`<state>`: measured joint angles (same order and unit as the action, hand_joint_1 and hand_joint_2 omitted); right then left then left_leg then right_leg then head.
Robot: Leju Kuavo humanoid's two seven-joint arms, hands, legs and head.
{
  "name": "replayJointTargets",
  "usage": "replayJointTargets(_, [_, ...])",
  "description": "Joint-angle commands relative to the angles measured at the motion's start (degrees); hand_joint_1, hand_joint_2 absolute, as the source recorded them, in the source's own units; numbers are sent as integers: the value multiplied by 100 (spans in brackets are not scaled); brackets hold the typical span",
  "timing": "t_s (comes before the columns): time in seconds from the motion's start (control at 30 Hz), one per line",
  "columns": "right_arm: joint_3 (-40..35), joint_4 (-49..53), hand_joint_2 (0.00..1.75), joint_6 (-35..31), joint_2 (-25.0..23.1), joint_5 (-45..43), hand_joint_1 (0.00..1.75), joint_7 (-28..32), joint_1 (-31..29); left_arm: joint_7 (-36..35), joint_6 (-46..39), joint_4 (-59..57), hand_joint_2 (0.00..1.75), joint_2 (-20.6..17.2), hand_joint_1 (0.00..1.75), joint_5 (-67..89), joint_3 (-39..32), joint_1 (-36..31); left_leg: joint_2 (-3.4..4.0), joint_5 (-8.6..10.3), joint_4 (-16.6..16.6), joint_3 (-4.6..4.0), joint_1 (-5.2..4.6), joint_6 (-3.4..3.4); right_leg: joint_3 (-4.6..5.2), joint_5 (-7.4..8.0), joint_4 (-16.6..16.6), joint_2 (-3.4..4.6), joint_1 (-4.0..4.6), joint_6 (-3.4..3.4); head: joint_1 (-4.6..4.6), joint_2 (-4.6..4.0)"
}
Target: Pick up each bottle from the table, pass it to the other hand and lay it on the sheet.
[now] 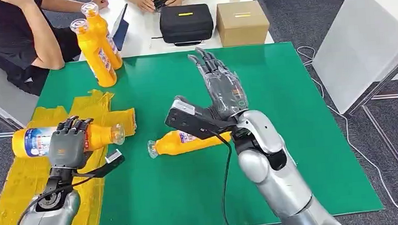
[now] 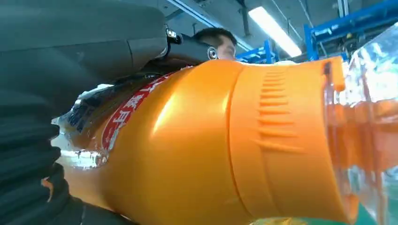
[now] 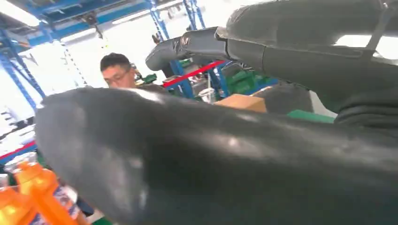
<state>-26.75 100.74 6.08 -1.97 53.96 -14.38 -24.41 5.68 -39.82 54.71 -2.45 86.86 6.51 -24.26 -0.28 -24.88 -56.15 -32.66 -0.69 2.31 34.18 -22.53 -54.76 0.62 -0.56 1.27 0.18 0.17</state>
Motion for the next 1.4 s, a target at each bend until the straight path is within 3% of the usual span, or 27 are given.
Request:
replayJointTargets(0.03, [-341, -571, 0, 121, -85, -98, 0, 98, -533, -119, -18, -548, 175, -259, 175, 29, -248, -23, 20, -15, -2, 27, 4, -16, -24, -8, 1, 13, 4, -4, 0, 0])
replayJointTargets(0.67, [-505, -878, 0, 224, -313, -245, 0, 352, -761, 22, -18, -241, 175, -270, 175, -64, -582, 414, 18, -11, 1, 19, -2, -14, -16, -5, 1, 12, 0, -5, 0, 0])
replayJointTargets(1.13, [-640, -1140, 0, 308, -457, -239, 0, 475, -958, 249, -18, -104, 175, 312, 175, 16, -532, 521, -4, -19, -9, 34, 5, -23, -40, -19, -4, -14, 7, -7, 0, 0])
replayJointTargets(1.4, [-641, -1133, 0, 308, -455, -239, 0, 475, -955, 259, -18, -111, 175, 324, 175, -11, -528, 514, 1, -14, -5, 21, 2, -17, -24, -11, -1, -6, 5, -6, 0, 0])
